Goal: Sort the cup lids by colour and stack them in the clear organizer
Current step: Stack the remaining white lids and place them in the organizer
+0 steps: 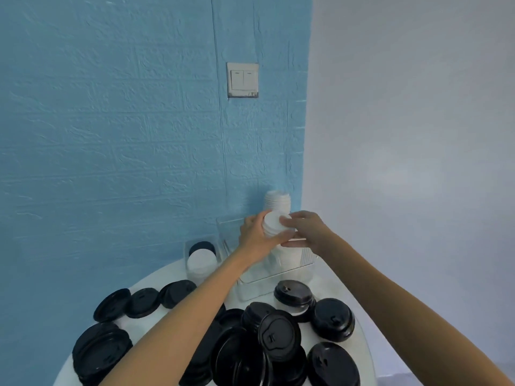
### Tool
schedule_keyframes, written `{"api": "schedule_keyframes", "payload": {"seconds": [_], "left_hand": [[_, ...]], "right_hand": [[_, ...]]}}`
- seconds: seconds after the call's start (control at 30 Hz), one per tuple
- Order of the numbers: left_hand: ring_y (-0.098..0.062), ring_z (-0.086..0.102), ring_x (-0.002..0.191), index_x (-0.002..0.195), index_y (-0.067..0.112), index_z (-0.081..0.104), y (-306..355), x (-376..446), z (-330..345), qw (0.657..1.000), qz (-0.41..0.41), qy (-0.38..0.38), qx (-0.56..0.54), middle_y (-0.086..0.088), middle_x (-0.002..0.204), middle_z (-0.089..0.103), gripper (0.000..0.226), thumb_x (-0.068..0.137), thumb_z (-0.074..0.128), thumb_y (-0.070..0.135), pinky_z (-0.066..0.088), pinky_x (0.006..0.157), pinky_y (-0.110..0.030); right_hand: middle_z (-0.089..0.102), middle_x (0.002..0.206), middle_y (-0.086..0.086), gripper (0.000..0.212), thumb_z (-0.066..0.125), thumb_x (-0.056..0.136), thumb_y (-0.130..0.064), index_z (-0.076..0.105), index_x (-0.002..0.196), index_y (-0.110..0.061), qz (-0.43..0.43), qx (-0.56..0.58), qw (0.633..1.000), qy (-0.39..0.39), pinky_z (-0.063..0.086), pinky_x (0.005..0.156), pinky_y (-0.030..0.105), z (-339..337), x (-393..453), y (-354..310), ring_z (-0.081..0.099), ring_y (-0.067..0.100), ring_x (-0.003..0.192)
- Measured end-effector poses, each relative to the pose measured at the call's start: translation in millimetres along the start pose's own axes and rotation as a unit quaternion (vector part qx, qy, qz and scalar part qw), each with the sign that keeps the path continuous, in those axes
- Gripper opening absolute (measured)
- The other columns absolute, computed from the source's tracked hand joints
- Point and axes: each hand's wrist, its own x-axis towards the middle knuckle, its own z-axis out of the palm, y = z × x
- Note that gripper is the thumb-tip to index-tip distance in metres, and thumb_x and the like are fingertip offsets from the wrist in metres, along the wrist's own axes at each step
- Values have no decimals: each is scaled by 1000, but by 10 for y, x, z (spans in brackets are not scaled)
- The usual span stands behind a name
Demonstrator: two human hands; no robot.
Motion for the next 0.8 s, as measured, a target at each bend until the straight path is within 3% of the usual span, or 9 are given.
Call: {"api": "schedule_keyframes", "payload": {"seconds": [0.07, 0.17, 0.27, 0.43, 0.53, 0.6, 0.8], "left_hand": [[-21, 46, 128, 141, 41, 48, -10, 194, 79, 999, 1, -2, 45, 4, 131, 47, 105, 48, 70, 86, 39, 113, -45], [-15, 57, 118, 133, 40, 58, -62, 373, 199, 996, 10, 18, 85, 12, 124, 64, 102, 46, 68, 91, 41, 108, -46], [-14, 49, 114, 128, 40, 59, -154, 421, 330, 990, 10, 21, 141, 15, 116, 66, 85, 57, 75, 83, 33, 97, -39], [-17, 44, 117, 127, 38, 56, -283, 415, 440, 982, 15, 22, 186, 17, 117, 66, 87, 57, 71, 87, 25, 88, -37], [-17, 43, 115, 126, 38, 54, -314, 423, 441, 975, 35, 33, 219, 16, 120, 65, 85, 58, 68, 88, 25, 89, -37], [-17, 42, 117, 127, 38, 53, -341, 433, 444, 970, 34, 22, 239, 16, 122, 66, 83, 61, 67, 87, 26, 91, -38], [-18, 38, 121, 128, 37, 54, -344, 435, 419, 951, 32, -18, 307, 12, 120, 66, 88, 60, 57, 94, 24, 90, -36]], "right_hand": [[69, 114, 24, 37, 77, 90, -14, 61, 119, 3, -6, -9, 999, 31, 63, 58, 36, -112, 172, 51, 74, 31, 81], [70, 114, 23, 25, 71, 94, -15, 66, 112, 2, 1, -31, 997, 69, 65, 65, 39, -196, 382, 185, 75, 34, 90], [67, 120, 17, 28, 66, 97, -18, 64, 120, -2, 1, -97, 991, 96, 65, 71, 42, -219, 533, 351, 73, 33, 94], [69, 124, 8, 38, 64, 93, -23, 62, 130, -14, -69, -261, 953, 140, 53, 99, 43, -212, 559, 495, 65, 27, 112], [68, 125, 10, 36, 55, 97, -25, 62, 129, -9, -68, -328, 933, 129, 49, 97, 36, -160, 551, 561, 62, 30, 116], [67, 121, 14, 30, 49, 98, -25, 62, 116, -5, -57, -364, 922, 117, 47, 92, 37, -126, 573, 616, 61, 33, 113], [60, 104, 11, 17, 45, 96, -19, 56, 100, -6, -8, -370, 924, 91, 48, 83, 39, -129, 602, 655, 58, 30, 96]]}}
